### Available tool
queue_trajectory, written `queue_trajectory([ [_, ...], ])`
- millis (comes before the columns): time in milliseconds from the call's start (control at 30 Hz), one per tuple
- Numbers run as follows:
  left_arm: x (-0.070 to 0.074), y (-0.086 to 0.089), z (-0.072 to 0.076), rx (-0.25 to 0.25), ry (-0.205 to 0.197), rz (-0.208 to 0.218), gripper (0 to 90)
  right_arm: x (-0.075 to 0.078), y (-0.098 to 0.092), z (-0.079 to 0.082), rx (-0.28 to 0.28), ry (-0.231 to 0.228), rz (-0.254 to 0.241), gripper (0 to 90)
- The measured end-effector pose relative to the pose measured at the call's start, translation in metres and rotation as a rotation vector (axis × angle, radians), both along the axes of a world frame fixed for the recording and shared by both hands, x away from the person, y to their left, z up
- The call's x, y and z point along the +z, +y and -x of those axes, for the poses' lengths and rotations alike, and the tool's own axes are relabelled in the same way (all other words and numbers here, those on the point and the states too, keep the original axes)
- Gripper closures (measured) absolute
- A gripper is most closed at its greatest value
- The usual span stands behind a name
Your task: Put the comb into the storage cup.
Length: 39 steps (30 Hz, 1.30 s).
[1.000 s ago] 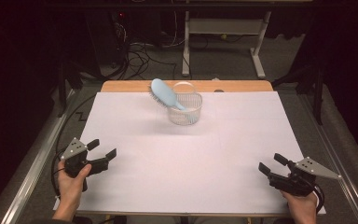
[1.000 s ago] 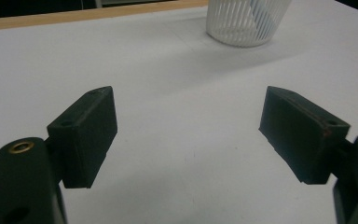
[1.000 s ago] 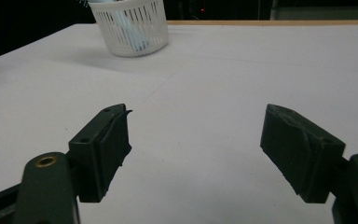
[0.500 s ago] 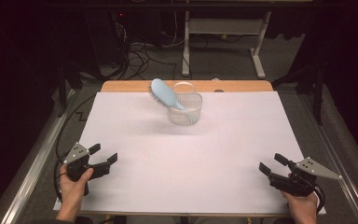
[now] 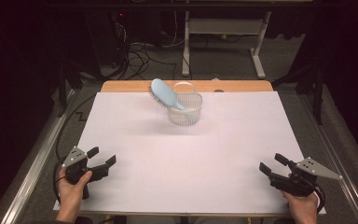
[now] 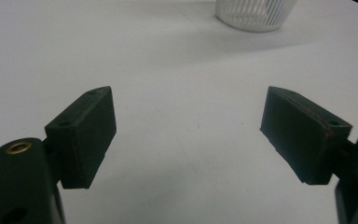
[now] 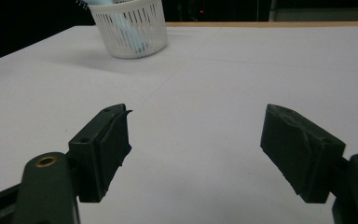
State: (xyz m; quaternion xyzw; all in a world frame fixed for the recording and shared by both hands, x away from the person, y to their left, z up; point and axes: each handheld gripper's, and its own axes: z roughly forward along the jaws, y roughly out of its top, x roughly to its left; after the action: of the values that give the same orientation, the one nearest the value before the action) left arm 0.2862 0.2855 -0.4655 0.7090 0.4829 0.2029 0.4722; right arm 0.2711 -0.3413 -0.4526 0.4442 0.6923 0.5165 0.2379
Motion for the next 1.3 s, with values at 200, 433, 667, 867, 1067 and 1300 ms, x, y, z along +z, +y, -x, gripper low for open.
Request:
queue_trajectory([
  [200,-0.003,0.001,0.004,0.009,-0.005,0.004,18.3,0.000,0.000,0.000,0.001,0.001,-0.001,24.0],
  [433,-0.004,0.002,0.006,0.013,-0.016,0.010,17.6,0.000,0.000,0.000,-0.001,0.001,-0.002,24.1],
  [667,-0.005,0.004,0.009,0.018,-0.022,0.018,17.4,0.000,0.000,0.000,-0.002,-0.001,-0.002,24.1],
  [867,-0.006,0.004,0.009,0.024,-0.023,0.016,17.4,0.000,0.000,0.000,-0.004,0.003,-0.003,24.0],
  [1067,-0.007,0.004,0.011,0.034,-0.025,0.018,17.4,0.000,-0.001,0.000,-0.006,0.002,-0.005,24.0],
  [1300,-0.007,0.003,0.011,0.032,-0.029,-0.001,17.4,0.000,-0.001,0.000,-0.002,0.004,-0.011,23.8],
])
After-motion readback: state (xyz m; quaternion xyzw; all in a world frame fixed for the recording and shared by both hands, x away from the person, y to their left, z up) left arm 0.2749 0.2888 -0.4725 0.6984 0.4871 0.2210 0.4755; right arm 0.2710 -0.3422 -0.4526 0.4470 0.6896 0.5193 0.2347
